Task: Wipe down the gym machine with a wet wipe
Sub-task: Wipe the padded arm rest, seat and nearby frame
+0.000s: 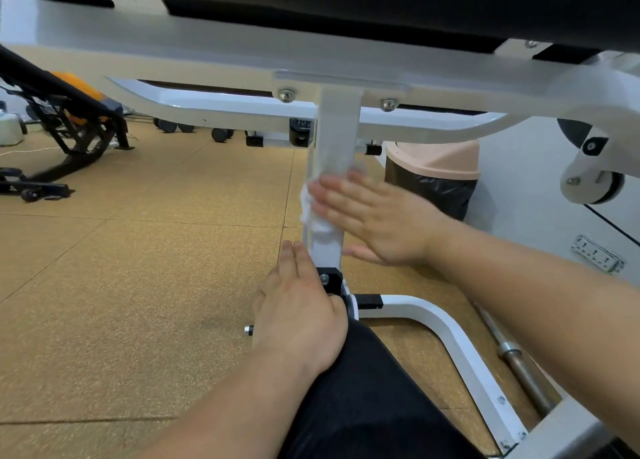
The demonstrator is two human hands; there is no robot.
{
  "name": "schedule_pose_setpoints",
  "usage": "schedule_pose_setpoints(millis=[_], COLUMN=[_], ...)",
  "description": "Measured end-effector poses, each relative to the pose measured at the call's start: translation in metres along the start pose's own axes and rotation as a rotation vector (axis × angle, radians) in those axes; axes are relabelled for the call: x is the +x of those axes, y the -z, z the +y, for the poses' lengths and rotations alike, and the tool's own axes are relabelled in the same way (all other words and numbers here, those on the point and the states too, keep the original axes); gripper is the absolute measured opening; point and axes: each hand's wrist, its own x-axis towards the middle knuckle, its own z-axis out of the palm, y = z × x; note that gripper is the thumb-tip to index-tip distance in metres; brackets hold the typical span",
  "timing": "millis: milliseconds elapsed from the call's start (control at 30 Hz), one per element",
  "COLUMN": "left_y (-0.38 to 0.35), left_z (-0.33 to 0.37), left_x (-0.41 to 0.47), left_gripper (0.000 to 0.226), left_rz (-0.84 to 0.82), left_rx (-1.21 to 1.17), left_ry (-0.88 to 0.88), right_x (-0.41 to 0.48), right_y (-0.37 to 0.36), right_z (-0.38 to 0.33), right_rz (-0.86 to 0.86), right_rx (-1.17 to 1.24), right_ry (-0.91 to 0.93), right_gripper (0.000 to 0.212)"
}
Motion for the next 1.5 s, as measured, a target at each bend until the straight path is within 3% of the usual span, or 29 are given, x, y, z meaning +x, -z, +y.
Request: schedule_pose_setpoints(millis=[100,200,267,333,400,533,700,800,867,967,1033,1100,1200,1300,1400,1500], left_y=[0.003,0.004,0.004,0.005,0.006,0.007,0.006,0.006,0.007,0.006,0.005,0.004,0.003,0.004,0.005,0.007], left_z=[0.000,-0.001,-0.001,0.000,0.002,0.003,0.001,0.000,0.002,0.004,0.004,0.003,0.001,0.000,-0.001,-0.001], left_x=[-0.002,-0.001,0.000,0.000,-0.001,-0.001,-0.002,-0.004,-0.005,-0.005,-0.004,-0.003,-0.003,-0.003,-0.003,-0.004], left_gripper=[0.075,0.047,0.026,0.017,0.017,0.018,0.018,0.018,0.017,0.018,0.017,0.017,0.017,0.018,0.019,0.020], left_rz=[-0.034,-0.052,-0.045,-0.056,-0.060,-0.062,-0.071,-0.049,-0.010,0.027,0.026,0.014,0.007,0.012,0.024,0.024], left_rx=[-0.013,0.012,0.020,0.057,0.079,0.065,0.011,0.010,0.043,0.084,0.085,0.065,0.038,0.032,0.003,-0.044], left_ry=[0.028,0.025,0.043,0.056,0.058,0.049,0.039,0.027,-0.001,-0.038,-0.037,-0.026,-0.021,-0.016,-0.015,0.011], right_x=[0.028,0.031,0.013,-0.017,-0.046,-0.040,0.014,0.026,0.011,-0.022,-0.023,-0.003,0.033,0.043,0.017,-0.021], right_y=[0.017,0.018,0.003,-0.016,-0.028,-0.021,0.013,0.014,0.001,-0.013,-0.007,0.006,0.031,0.034,0.013,0.006], right_z=[0.020,0.014,-0.006,-0.035,-0.054,-0.035,0.016,0.008,-0.016,-0.040,-0.028,-0.007,0.026,0.022,-0.014,-0.052], right_rz=[0.074,0.098,0.072,-0.015,-0.095,-0.132,0.094,0.124,0.061,-0.107,-0.137,-0.055,0.070,0.125,0.091,-0.088], right_rx=[-0.030,0.017,0.061,0.068,0.063,0.027,0.014,0.029,0.028,0.013,0.038,0.069,0.096,0.153,0.213,0.281], right_ry=[-0.217,-0.307,-0.238,-0.037,0.127,0.206,-0.231,-0.342,-0.215,0.141,0.213,0.088,-0.241,-0.369,-0.245,-0.003], right_gripper=[0.084,0.084,0.079,0.072,0.069,0.068,0.078,0.073,0.072,0.068,0.066,0.070,0.073,0.074,0.075,0.068])
